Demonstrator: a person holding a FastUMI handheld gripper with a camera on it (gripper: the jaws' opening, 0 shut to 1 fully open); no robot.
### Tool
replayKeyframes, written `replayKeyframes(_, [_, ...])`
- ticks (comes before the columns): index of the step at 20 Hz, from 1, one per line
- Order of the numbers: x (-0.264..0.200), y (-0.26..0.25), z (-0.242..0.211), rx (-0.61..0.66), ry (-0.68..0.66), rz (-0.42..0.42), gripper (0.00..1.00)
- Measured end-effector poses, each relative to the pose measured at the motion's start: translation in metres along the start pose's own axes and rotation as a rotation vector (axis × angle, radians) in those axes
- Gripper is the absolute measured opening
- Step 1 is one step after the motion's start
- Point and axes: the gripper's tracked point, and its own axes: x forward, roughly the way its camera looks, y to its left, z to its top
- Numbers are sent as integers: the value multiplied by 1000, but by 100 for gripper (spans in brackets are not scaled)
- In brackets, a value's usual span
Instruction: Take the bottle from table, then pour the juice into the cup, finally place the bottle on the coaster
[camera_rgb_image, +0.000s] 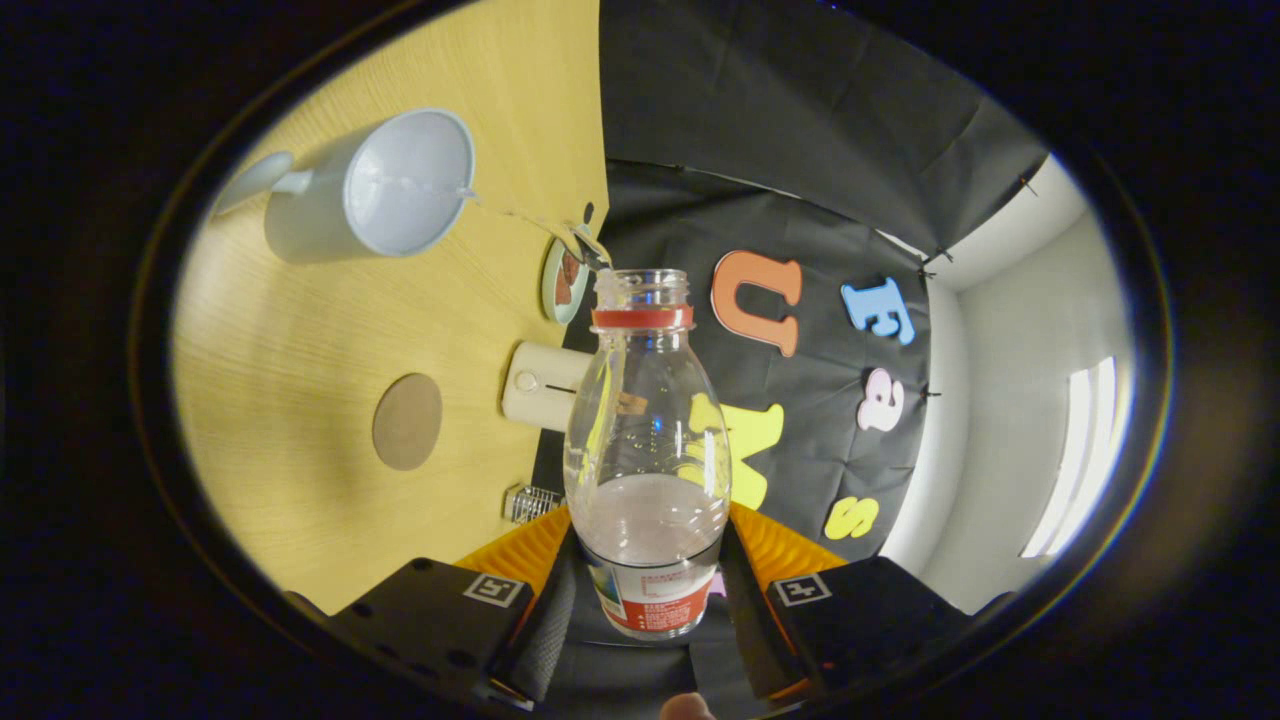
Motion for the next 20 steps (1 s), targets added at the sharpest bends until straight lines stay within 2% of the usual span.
replayKeyframes(20, [0, -30, -4, -56, 0, -39, 76])
